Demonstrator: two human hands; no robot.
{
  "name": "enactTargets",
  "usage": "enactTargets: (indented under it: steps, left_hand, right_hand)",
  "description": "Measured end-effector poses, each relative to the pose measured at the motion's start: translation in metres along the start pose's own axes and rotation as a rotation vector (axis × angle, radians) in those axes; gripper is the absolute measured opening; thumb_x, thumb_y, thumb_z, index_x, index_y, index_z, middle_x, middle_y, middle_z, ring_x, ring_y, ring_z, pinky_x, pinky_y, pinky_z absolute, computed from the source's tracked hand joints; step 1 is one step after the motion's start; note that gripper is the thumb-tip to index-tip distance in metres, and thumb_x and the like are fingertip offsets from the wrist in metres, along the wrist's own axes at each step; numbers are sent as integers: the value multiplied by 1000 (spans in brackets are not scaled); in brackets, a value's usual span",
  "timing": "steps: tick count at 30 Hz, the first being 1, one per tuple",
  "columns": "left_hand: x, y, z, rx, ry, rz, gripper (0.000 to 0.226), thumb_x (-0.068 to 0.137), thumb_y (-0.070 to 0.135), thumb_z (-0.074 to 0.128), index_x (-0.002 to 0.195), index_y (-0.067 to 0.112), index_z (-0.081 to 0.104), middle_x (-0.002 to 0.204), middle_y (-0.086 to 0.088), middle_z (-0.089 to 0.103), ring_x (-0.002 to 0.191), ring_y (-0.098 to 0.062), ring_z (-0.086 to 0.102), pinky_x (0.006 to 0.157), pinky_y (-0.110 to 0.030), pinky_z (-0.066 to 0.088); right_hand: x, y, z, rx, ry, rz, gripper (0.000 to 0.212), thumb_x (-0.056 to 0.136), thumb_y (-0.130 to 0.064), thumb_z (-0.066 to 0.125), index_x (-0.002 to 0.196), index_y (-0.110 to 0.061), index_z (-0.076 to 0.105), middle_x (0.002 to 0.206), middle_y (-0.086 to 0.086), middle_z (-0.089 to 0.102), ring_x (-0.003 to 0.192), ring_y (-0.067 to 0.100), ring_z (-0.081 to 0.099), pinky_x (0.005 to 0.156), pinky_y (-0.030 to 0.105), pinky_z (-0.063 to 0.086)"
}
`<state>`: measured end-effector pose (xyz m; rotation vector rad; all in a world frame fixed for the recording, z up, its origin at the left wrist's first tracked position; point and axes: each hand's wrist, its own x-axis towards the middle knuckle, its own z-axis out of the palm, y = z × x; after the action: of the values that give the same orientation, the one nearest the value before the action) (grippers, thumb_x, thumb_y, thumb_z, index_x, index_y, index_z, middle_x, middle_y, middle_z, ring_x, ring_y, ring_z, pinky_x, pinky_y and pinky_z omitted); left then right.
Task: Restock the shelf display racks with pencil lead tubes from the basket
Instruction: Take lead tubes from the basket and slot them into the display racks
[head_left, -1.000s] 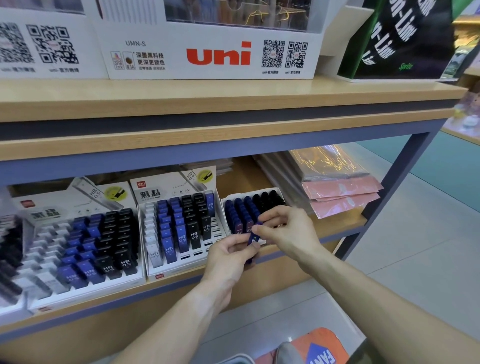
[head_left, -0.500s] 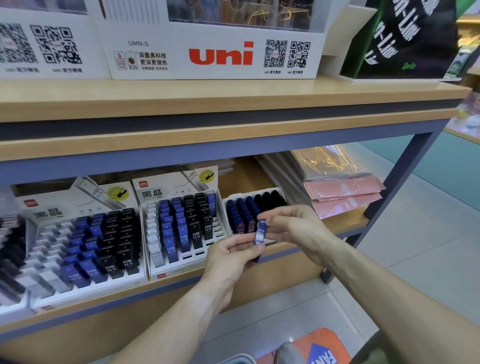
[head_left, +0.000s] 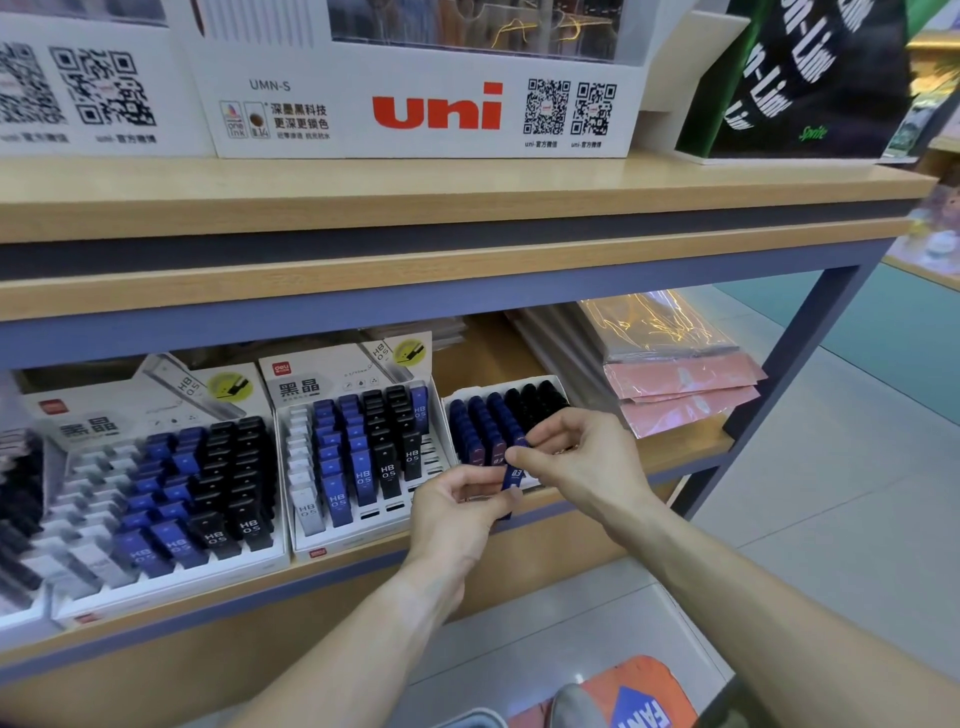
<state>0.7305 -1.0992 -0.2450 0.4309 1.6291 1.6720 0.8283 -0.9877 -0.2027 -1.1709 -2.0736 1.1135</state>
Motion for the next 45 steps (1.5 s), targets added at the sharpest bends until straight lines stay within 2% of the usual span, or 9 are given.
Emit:
enactTargets:
  steps: [2,13,16,19,25,29,34,41,45]
  left_hand:
    - [0,0,2,-1,7,6,21,77,2,86,88,18,77,76,8,76,69,3,69,60,-8,49]
    - [4,-4,-6,52,75,32,26,78,3,85,95,21,77,89,7,77,86,-6,71,69,-10,52]
    - [7,-8,-7,171,152,65,42,77,-1,83,107,25,69,97,7,72,89,-10,69,73,-18,54]
    - [8,-11,-10,249,193,37,47,79,-2,79,111,28,64,98,7,67,86,-9,67,68,-19,50]
    - [9,-16,-14,276,175,19,46,84,-3,73,115,30,66,98,8,66,91,-7,66,72,-21,52]
    - [12,-18,-13,304,128,-17,50,83,-4,69,119,30,67,101,9,67,95,-9,66,78,-25,54]
    - [13,-19,-13,343,102,-24,52,82,-4,69,121,30,67,101,9,68,95,-9,65,76,-23,54]
    - [15,-22,-16,361,81,-53,53,81,0,72,125,29,67,102,11,69,98,-9,66,76,-21,51]
    - [16,-22,-17,381,84,-67,51,81,0,72,123,29,66,102,11,70,98,-9,65,70,-17,48]
  right_hand:
    - [1,-2,2,-21,14,11,22,69,-34,91,79,-26,72,70,-5,74,68,12,72,74,41,62]
    - [6,0,16,-36,43,36,18,73,-31,87,80,-27,71,71,-7,73,71,9,72,71,34,60]
    - [8,-1,21,-54,127,20,17,76,-29,86,81,-26,70,71,-10,70,71,4,68,67,25,54]
    - [7,-1,29,-80,193,-4,16,78,-31,84,82,-27,69,73,-13,68,72,0,65,64,17,48]
    - [9,4,41,-85,201,8,17,79,-29,83,82,-26,67,75,-13,69,72,4,68,74,27,58]
    - [8,4,43,-109,202,-2,17,79,-30,83,82,-25,67,75,-14,68,72,3,67,74,27,57]
    - [7,0,44,-161,208,-7,18,78,-32,84,80,-26,67,71,-14,67,72,6,67,72,29,57]
    - [8,0,44,-236,177,-65,17,79,-32,83,86,-24,70,74,-13,69,74,7,68,72,28,56]
    - [5,0,47,-263,125,-157,17,80,-28,84,88,-23,70,74,-12,69,70,1,66,69,20,54]
